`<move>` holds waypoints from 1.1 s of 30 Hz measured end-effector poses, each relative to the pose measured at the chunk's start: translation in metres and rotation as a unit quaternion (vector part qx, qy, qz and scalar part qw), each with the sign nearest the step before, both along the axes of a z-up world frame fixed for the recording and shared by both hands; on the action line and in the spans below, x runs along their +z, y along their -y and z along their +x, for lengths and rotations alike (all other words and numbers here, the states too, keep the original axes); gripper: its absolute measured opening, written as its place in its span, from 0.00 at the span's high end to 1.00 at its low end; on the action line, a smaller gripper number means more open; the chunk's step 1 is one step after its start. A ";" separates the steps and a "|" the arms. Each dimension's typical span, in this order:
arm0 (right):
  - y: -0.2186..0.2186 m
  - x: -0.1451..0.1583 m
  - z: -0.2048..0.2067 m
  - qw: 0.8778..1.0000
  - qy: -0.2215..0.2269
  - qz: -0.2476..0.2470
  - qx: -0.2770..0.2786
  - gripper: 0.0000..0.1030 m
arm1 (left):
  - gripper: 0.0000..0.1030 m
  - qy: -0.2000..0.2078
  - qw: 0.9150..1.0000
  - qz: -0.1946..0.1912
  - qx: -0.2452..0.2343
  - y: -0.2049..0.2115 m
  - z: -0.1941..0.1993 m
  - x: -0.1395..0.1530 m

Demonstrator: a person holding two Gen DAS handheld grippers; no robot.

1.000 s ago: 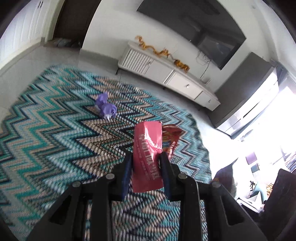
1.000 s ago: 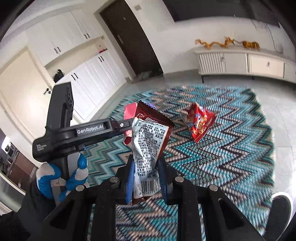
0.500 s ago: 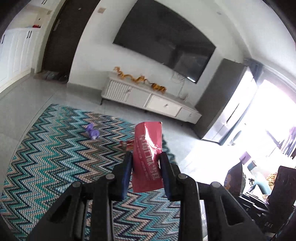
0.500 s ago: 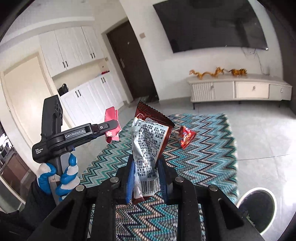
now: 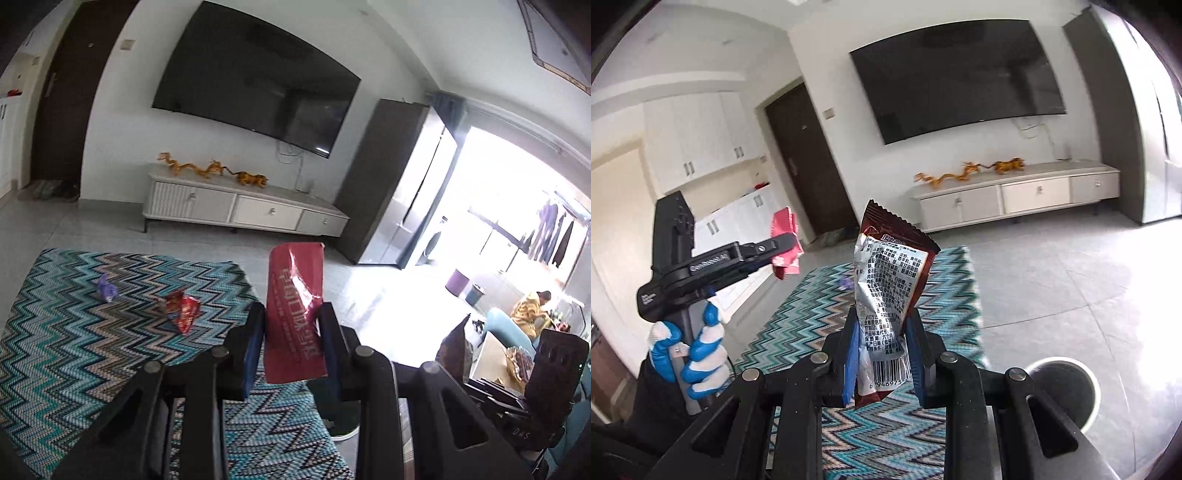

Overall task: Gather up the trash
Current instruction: 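Carry both items over the white bin and open both tools to drop them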

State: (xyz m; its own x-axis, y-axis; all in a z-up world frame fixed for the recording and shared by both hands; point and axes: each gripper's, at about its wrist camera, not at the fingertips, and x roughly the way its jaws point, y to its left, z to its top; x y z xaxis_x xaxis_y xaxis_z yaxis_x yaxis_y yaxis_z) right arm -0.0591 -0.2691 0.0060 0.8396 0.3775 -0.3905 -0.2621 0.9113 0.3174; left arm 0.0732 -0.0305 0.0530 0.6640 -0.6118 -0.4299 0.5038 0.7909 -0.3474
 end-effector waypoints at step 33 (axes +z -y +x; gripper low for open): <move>0.204 -0.209 0.107 0.954 -0.223 0.105 -0.170 0.66 | 0.69 -0.176 0.950 0.169 -0.194 0.307 0.102 -0.207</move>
State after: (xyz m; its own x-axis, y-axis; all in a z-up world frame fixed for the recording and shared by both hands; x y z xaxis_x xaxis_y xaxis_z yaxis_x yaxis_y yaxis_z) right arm 0.0476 -0.4730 -0.2033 0.6951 0.2228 -0.6835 0.2406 0.8238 0.5133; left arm 0.1754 -0.3375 -0.1545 0.1963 -0.5685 -0.7989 0.6799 0.6660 -0.3069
